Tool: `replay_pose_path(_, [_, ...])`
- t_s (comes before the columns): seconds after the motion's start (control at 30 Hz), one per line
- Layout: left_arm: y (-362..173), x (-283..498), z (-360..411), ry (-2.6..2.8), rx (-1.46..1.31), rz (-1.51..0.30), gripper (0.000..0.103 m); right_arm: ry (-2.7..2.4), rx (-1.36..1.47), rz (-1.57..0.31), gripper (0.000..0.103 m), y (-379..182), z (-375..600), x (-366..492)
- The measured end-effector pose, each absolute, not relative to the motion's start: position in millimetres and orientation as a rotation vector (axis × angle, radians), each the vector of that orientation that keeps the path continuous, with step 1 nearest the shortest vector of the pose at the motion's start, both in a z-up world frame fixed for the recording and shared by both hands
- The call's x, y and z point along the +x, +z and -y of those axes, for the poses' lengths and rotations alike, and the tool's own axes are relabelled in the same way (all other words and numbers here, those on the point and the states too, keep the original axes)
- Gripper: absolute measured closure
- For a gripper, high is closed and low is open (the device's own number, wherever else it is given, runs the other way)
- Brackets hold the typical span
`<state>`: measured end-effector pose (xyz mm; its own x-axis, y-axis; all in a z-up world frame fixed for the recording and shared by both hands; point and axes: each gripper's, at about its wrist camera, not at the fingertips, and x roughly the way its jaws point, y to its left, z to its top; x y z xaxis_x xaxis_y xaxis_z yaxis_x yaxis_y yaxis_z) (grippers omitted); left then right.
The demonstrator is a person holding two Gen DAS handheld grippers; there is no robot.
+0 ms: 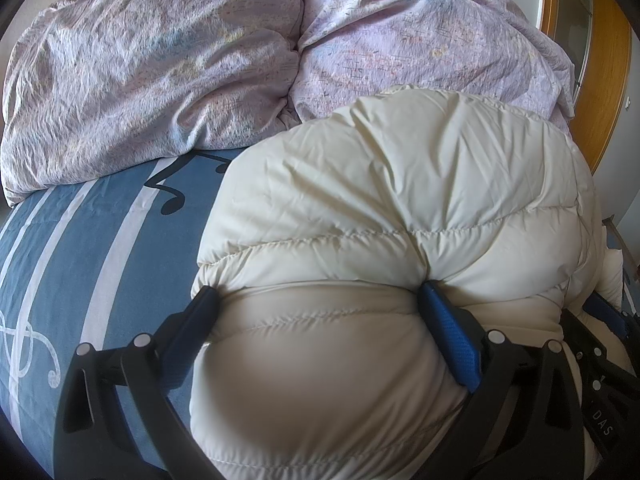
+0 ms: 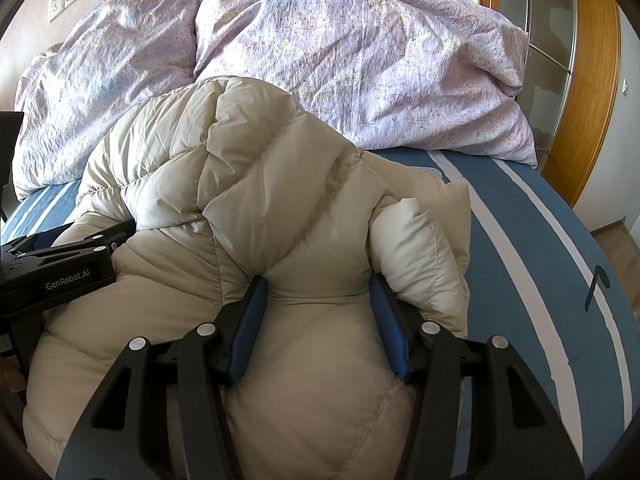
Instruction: Fold large clothes
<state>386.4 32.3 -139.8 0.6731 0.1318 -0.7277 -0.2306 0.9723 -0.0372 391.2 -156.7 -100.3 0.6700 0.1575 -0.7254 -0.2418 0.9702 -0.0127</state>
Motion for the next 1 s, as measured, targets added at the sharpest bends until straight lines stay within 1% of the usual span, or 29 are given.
replay_pose_path(0.7, [-140.6,384.9,-33.3,0.214,-0.125,-0.809,0.002,0.253,-0.083,-0.82,0.047,-98.1,161.8,394.0])
replay_pose_path(0.8, [-138.8,384.1,-32.7,0.222,-0.124,-0.822,0.002,0.314,-0.047,-0.879,0.041,-91.3,167.7,401.8])
replay_pose_path(0.83, [-137.3,383.7,-32.7,0.221,-0.127,-0.829,0.002,0.346,-0.009,-0.908,0.037,-85.8,173.4,405.4])
replay_pose_path(0.87, [-134.8,383.5,-33.2,0.217,-0.137,-0.84,0.002,0.378,0.034,-0.929,0.029,-80.5,179.4,407.9])
replay_pose_path(1.0, [-122.7,379.9,-38.5,0.205,-0.182,-0.863,0.003,0.387,0.197,-0.928,0.016,-49.7,216.0,409.9])
